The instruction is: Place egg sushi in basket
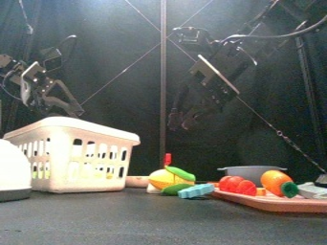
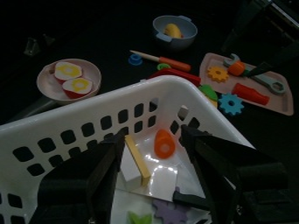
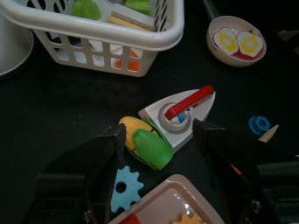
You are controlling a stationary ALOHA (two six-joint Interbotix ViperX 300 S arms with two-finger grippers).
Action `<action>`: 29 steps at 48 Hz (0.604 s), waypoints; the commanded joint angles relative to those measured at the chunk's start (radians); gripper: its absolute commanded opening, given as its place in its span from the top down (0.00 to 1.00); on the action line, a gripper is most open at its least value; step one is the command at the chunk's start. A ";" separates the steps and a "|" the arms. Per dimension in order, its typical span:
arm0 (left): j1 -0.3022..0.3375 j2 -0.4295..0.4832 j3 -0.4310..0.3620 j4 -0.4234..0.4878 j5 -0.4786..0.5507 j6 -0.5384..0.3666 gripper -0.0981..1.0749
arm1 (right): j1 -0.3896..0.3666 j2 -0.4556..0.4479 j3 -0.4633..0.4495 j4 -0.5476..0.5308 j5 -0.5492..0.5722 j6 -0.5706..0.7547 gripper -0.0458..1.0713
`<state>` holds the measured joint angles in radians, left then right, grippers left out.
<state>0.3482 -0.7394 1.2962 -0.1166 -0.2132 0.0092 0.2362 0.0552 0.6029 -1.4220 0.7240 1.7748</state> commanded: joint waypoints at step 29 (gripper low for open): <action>-0.012 0.003 -0.078 -0.091 0.031 -0.005 0.16 | 0.014 -0.117 -0.023 -0.078 0.000 -0.002 0.12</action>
